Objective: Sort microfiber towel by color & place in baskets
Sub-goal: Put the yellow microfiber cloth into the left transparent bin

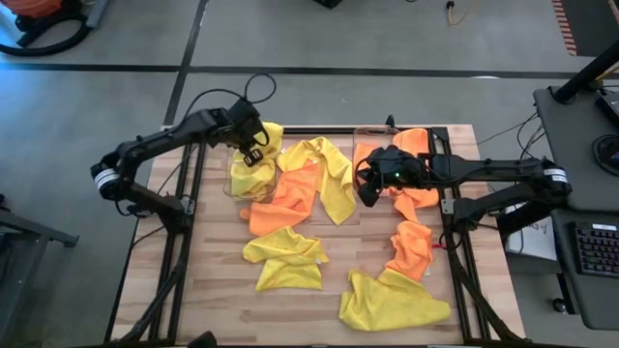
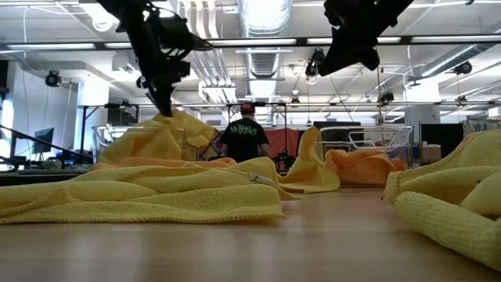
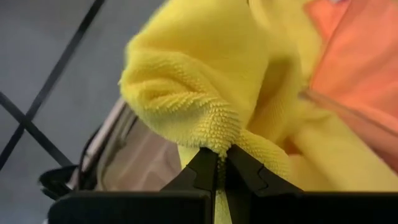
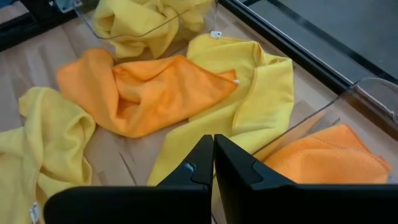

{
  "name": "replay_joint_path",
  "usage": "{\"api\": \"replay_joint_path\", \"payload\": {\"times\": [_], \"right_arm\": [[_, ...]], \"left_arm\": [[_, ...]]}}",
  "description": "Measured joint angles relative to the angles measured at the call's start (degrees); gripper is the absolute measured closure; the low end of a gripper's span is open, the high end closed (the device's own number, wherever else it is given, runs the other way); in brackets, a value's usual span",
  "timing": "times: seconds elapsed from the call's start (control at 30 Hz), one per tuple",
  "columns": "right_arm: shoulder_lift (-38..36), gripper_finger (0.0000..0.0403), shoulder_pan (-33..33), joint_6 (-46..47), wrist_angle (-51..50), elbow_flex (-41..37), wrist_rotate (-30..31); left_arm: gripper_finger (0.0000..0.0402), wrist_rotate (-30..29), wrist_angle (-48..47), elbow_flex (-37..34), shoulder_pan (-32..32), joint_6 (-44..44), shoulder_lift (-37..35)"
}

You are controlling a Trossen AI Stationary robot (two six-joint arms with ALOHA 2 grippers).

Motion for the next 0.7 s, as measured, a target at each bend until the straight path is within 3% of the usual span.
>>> {"api": "replay_joint_path", "payload": {"times": [0.47, 0.6, 0.7], "right_arm": [[0.81, 0.0394, 0.89, 0.55, 1.21, -0.37, 0.37], [0.81, 0.0394, 1.66, 0.53, 1.19, -0.37, 0.55], [0.81, 0.0394, 2.29, 0.53, 1.19, -0.37, 1.27]], "left_arm": [[0.0399, -1.78, 0.95, -6.45, 0.01, -3.36, -0.05], [0.0376, -8.18, 1.27, -6.14, 0.08, -4.81, -0.07], [0.0343, -8.63, 0.61, -5.92, 0.1, -5.11, -0.16]]}}
